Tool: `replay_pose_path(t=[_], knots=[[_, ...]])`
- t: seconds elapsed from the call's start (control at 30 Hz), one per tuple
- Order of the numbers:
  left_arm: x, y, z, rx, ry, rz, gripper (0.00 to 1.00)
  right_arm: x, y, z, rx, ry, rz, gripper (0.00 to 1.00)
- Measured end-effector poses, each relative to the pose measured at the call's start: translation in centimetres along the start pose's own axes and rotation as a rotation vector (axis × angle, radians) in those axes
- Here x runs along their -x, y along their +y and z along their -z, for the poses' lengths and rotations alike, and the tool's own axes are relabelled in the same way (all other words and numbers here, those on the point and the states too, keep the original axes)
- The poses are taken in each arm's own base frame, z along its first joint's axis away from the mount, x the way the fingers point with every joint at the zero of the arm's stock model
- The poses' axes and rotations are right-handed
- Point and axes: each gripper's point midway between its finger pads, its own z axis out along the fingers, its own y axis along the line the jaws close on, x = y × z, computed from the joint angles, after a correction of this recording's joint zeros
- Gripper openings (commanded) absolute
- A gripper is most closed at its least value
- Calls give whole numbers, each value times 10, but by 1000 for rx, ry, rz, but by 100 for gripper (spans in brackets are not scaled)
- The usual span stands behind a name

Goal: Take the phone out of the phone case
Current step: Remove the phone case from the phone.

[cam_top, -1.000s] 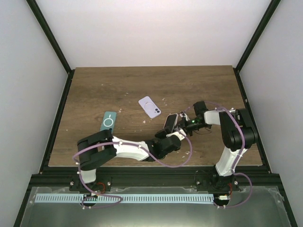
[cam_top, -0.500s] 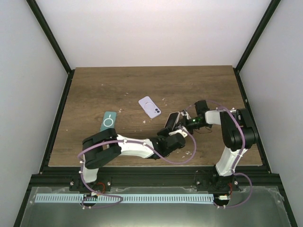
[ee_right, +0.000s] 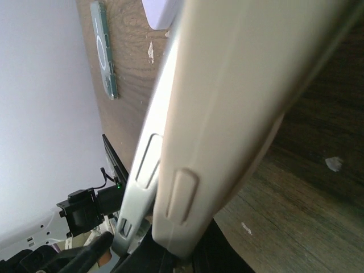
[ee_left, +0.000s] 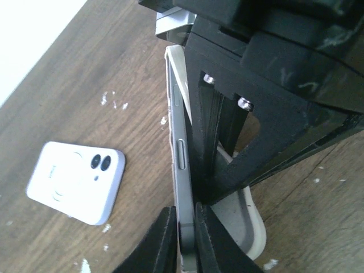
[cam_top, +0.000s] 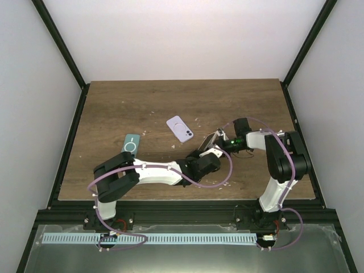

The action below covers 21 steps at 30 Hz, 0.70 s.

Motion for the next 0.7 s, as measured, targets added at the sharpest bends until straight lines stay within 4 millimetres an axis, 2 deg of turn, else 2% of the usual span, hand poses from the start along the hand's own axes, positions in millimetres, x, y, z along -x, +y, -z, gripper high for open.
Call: replay_pose_path(t=[0.13, 0.43, 0.47, 0.6, 0.63, 0.7], knots=[[1, -2, 4, -42, 5, 34, 0, -2, 1, 0, 5, 8, -7, 1], [5, 4, 21, -153, 2, 148, 0, -13, 11, 0, 34, 43, -21, 1], [3, 13, 23, -123, 10, 150, 0, -13, 6, 0, 8, 38, -29, 1], [-29, 56, 15, -17, 105, 162, 1, -17, -3, 6, -19, 37, -81, 1], [-37, 62, 12, 0, 128, 158, 4, -18, -5, 6, -23, 38, -90, 1], [-44, 62, 11, 3, 155, 143, 18, -18, -5, 7, -25, 37, -93, 1]])
